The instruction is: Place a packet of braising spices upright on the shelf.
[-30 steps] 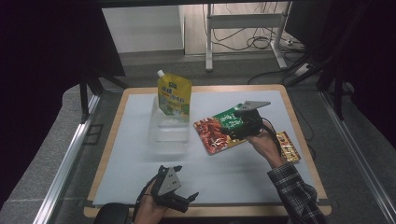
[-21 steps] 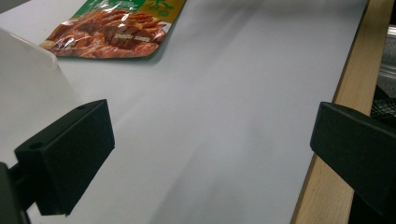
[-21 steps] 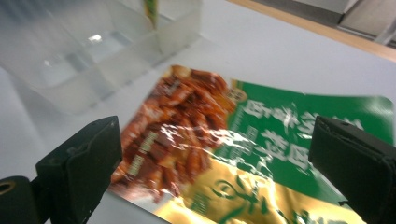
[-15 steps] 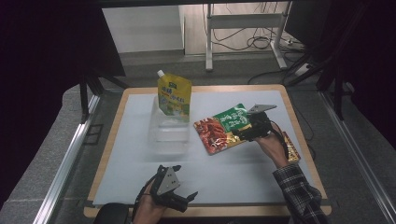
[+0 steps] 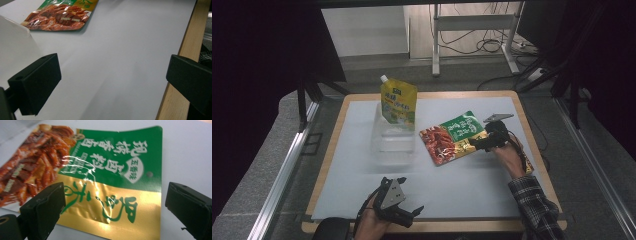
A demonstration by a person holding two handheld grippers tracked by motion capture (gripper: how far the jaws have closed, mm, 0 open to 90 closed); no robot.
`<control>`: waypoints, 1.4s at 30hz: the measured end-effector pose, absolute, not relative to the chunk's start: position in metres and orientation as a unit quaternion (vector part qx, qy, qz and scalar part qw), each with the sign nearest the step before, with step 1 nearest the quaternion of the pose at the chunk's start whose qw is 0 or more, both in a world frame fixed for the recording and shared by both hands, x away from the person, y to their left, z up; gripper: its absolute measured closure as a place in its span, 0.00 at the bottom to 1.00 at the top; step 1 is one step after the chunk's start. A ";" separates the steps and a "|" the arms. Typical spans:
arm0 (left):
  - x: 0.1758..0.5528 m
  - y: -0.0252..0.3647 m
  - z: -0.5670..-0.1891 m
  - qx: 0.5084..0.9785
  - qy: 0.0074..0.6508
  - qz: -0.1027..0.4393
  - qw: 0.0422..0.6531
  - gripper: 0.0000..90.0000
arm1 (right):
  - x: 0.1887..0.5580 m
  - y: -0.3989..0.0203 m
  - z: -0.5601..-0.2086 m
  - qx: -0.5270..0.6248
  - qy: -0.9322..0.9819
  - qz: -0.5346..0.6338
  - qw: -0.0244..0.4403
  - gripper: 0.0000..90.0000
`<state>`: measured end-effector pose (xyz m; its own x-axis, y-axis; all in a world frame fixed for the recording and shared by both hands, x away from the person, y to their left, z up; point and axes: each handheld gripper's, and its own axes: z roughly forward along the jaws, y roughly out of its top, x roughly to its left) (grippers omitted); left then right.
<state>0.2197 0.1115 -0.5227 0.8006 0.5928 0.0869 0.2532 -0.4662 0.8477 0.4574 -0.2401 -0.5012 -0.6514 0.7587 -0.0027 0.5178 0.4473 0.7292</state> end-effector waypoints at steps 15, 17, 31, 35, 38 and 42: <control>0.219 0.110 -0.523 0.838 0.248 0.185 0.449 0.00 | 0.466 -0.250 -0.520 0.437 0.824 0.339 0.124 0.03; 0.219 0.110 -0.523 0.838 0.248 0.185 0.449 0.00 | 0.467 -0.250 -0.521 0.440 0.823 0.339 0.117 0.03; 0.219 0.109 -0.524 0.841 0.245 0.183 0.447 0.00 | 0.467 -0.251 -0.521 0.437 0.821 0.358 0.091 0.03; 0.219 0.109 -0.524 0.841 0.244 0.182 0.447 0.00 | 0.467 -0.250 -0.520 0.435 0.820 0.362 0.084 0.03; 0.219 0.109 -0.524 0.841 0.243 0.182 0.447 0.00 | 0.467 -0.251 -0.519 0.434 0.817 0.370 0.080 0.03; 0.219 0.108 -0.524 0.841 0.243 0.182 0.447 0.00 | 0.466 -0.252 -0.516 0.435 0.815 0.377 0.069 0.05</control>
